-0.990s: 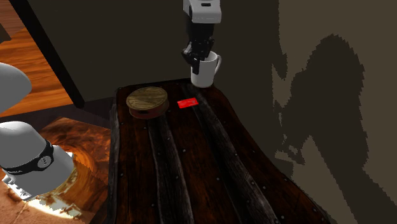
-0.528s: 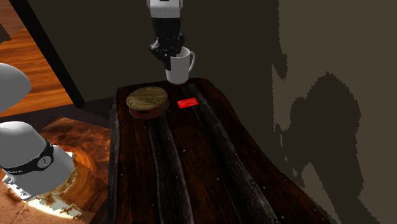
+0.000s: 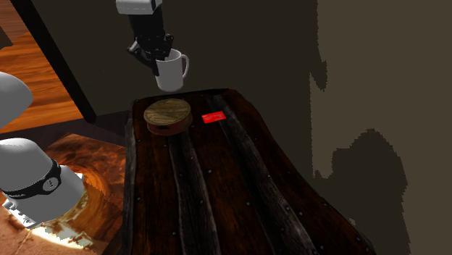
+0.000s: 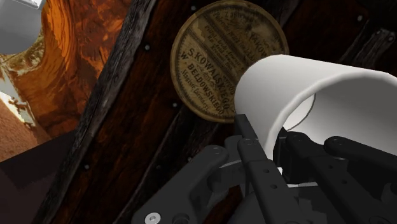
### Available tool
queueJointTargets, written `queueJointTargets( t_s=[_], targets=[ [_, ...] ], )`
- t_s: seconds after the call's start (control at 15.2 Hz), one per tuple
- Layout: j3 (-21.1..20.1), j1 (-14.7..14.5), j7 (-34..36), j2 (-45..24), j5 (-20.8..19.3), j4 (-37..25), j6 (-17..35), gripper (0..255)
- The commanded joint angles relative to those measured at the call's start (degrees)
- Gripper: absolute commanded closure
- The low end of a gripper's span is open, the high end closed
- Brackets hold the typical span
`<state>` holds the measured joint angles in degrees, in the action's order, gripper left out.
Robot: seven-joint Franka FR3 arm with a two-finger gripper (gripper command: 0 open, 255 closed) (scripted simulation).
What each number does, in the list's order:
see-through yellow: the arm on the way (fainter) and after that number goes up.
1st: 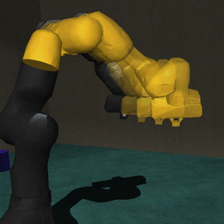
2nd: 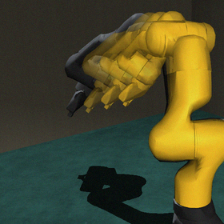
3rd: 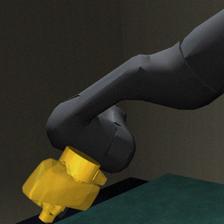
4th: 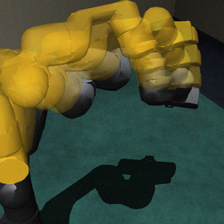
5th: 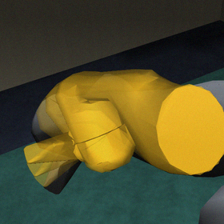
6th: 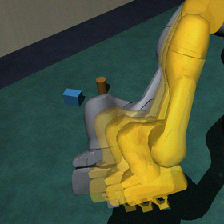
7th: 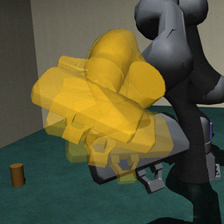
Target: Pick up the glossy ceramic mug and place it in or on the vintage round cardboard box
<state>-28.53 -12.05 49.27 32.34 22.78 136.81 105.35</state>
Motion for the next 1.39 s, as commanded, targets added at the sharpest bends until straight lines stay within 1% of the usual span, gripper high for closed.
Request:
queueJointTargets(
  t_s=[0.0,1.06,1.32],
  targets=[
    [-0.1,-1.4,0.4,3.1,1.4,2.4,-0.5,255],
    [-4.0,-1.8,-1.2,-1.0,4.1,11.7,12.9,255],
    [-4.2,-1.8,-1.3,-1.4,4.2,12.1,13.6,255]
  ],
)
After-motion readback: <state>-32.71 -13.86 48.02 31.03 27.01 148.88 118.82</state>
